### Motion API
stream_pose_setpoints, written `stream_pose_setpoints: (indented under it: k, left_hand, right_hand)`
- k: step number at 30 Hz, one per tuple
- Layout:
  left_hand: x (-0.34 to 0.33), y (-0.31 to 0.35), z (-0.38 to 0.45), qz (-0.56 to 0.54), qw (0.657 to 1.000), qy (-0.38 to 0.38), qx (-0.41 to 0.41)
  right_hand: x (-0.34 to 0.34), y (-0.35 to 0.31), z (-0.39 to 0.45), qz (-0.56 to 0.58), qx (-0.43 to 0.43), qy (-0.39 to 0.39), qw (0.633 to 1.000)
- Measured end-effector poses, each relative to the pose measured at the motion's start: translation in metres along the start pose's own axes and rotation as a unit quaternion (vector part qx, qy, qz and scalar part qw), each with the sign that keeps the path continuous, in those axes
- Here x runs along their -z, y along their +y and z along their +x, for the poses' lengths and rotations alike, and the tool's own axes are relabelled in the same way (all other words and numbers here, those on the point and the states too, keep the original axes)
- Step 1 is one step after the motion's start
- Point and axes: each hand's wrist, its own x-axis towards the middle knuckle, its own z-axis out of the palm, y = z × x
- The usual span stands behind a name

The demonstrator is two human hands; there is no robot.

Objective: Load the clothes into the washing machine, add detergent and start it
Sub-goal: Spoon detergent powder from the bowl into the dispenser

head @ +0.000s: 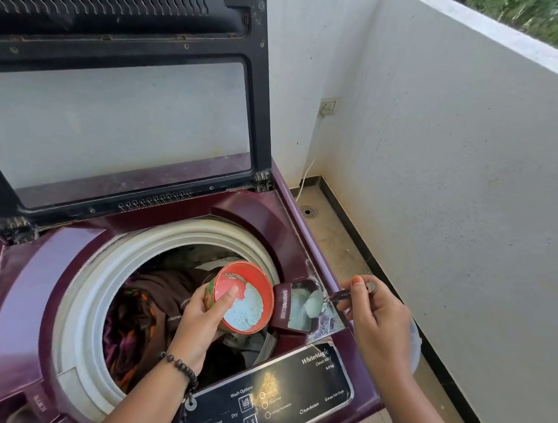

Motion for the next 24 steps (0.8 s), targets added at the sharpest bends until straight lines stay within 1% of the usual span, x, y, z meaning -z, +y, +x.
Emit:
stream_pose_setpoints:
  k: [24]
  left_hand:
    - [0.0005, 0.0003, -0.0002, -0.001, 1.000, -0.006, -0.002]
  right_hand:
    - [-0.0026, 0.0018, -0.0010, 0.012, 0.019, 0.003, 1.000]
